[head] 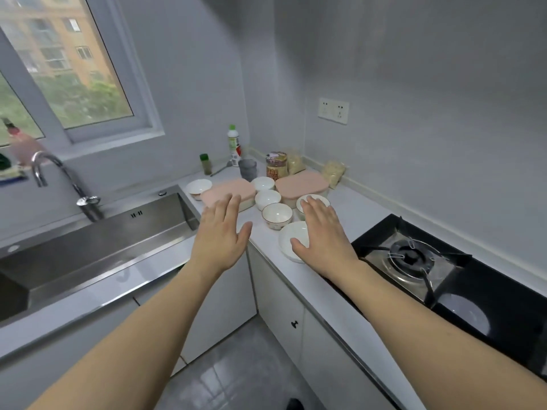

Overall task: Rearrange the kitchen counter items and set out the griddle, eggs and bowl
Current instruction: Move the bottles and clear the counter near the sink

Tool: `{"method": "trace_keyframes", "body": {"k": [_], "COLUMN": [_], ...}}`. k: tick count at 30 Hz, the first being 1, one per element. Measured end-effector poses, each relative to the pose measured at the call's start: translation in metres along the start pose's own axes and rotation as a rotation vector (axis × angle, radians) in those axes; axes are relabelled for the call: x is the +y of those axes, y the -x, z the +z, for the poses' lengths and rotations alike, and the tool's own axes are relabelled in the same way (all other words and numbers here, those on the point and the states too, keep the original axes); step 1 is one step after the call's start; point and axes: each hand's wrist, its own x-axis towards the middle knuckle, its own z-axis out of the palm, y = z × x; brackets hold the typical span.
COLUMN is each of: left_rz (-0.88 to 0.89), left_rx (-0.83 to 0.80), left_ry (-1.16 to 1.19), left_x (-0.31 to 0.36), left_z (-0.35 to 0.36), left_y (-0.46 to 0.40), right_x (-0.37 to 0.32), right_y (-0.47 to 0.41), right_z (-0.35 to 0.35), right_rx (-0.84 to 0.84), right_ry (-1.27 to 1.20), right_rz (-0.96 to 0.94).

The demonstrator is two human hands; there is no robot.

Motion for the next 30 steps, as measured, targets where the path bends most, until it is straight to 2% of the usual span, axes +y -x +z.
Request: {"method": "trace_keyframes", "body": {"k": [11,14,19,30], "left_rz": [-0.008,-0.059,-0.121,-0.253], "left_rx": [-0.013,0.03,0.03,-0.036], "left_ry": [-0.036,-0.022,0.007,0.163], "left_x": [-0.078,-0.1,-0.134,-0.232], "left_z": [0.033,0.035,0.048,0.106], "left_y": [-0.153,-0.19,-0.23,-0.344], "right_x": [0.033,0.034,0.031,0.025], "right_y": [-0.167,-0.209,-0.258,-0.4], "right_z": [0.046,0.06,0.084,0.147], "right_rx": [0.001,0.035,-0.012,-0.096], "right_ry": [-0.049,-0.071,-0.131,-0.143], "right_rz": [-0.032,-0.036,-0.034,0.112]}}
